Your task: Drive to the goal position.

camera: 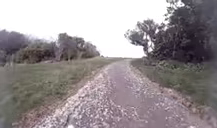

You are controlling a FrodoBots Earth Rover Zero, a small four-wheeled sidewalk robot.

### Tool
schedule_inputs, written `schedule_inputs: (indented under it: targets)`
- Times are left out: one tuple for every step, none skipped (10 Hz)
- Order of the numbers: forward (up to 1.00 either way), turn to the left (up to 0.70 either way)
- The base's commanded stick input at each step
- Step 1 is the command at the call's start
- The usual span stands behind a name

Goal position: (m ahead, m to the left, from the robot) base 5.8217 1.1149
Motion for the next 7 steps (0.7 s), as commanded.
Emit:
schedule_inputs:
  targets:
    - [0.85,-0.34]
    - [0.85,-0.17]
    - [0.85,0.00]
    - [0.85,0.00]
    - [0.85,0.00]
    - [0.85,0.00]
    - [0.85,0.00]
